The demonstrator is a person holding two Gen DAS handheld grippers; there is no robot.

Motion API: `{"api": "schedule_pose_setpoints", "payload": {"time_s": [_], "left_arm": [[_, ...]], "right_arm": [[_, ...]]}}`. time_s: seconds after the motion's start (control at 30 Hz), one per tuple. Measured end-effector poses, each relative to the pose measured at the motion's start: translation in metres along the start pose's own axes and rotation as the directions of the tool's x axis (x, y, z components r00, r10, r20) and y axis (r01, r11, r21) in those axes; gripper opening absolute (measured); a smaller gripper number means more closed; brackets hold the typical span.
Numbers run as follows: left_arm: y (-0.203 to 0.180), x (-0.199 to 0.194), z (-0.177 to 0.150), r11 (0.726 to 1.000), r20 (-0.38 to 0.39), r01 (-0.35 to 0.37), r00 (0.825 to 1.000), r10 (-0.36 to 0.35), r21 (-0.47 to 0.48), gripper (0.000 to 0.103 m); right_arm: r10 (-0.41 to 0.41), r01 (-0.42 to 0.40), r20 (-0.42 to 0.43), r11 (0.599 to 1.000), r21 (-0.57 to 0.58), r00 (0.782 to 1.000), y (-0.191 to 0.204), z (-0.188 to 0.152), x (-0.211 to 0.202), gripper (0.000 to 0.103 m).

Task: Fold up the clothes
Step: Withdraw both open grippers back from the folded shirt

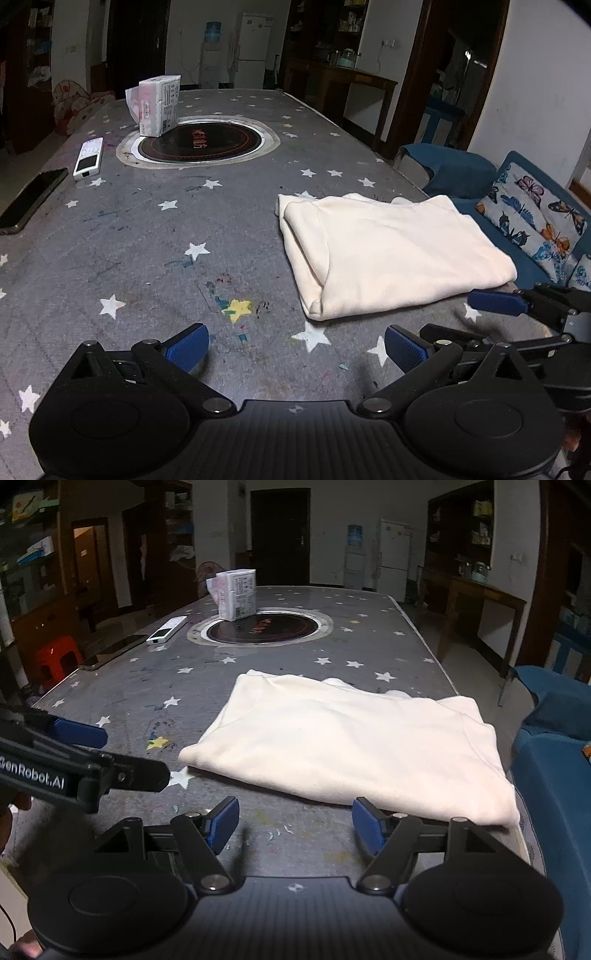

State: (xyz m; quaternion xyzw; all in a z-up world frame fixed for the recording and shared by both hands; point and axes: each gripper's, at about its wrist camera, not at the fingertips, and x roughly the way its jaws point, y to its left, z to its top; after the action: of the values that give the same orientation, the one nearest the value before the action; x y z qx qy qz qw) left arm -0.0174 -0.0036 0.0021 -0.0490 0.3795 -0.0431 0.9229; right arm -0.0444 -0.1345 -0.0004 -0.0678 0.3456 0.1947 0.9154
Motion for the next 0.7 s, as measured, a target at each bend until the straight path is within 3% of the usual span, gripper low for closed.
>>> {"api": "schedule_pose_setpoints", "payload": {"time_s": [0.23,0.4,0.7], "left_arm": [[-0.008,0.000,-0.001,0.998,0.011,-0.054,0.999,0.054,0.030,0.103],[-0.007,0.006,-0.001,0.999,-0.024,-0.037,0.999,0.037,0.016,0.103],[-0.011,0.007,0.001,0.998,-0.007,-0.055,0.998,0.055,0.038,0.103]], "right_arm": [[-0.021,0.021,-0.001,0.999,0.029,1.000,-0.006,-0.004,-0.001,0.081],[-0.034,0.034,-0.011,0.998,0.061,0.999,-0.011,-0.007,0.000,0.084],[-0.032,0.032,-0.010,0.997,0.076,0.999,-0.011,-0.005,0.002,0.087]]}}
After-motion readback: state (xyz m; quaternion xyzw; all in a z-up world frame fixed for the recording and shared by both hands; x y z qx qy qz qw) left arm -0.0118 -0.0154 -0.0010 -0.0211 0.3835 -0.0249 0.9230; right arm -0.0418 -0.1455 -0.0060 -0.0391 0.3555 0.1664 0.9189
